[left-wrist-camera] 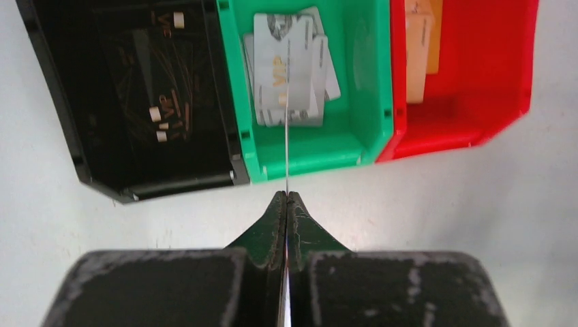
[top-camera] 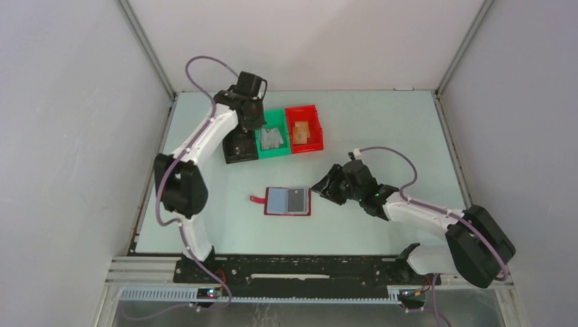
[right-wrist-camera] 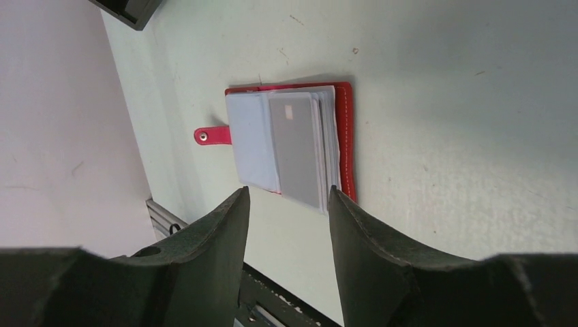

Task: Take the credit cards out of the card holder
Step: Place the credit card in the storage box.

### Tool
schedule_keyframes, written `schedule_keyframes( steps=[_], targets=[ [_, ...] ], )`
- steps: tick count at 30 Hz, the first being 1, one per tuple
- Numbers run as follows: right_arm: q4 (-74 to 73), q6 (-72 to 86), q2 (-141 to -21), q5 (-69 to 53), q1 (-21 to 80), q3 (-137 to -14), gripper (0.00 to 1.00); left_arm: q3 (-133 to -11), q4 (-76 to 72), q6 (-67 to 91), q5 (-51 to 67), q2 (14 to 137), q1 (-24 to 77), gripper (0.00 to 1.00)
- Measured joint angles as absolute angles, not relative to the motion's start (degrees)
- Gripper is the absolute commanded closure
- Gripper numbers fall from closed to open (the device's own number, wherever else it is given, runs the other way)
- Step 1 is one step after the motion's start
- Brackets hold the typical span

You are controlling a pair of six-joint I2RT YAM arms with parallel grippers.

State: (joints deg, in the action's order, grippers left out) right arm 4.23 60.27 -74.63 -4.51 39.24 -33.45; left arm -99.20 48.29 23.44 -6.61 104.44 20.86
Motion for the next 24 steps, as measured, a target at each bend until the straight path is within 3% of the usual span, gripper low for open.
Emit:
schedule_keyframes(
  steps=[7, 14, 22, 24],
  targets=[
    [0.23, 59.46, -70.85, -2.66, 38.39, -32.34, 0.45, -111.07, 49.95, 22.41, -10.31, 116.33, 20.86, 1.0],
    [-2.81, 59.27, -69.73, -1.85, 37.58, -30.61, 0.45, -114.91, 50.11, 22.44, -12.1, 124.31, 20.95, 1.0],
    [-3.66, 59.24, -68.99, -1.52, 37.43, -30.37, 0.45, -115.9, 50.3, 21.96, -13.08, 128.81, 21.12, 0.69],
    [-3.66, 59.27, -68.99, -1.52, 37.39, -30.37, 0.45, -116.07, 50.24, 21.96, -12.01, 128.81, 21.39, 0.68]
  ],
)
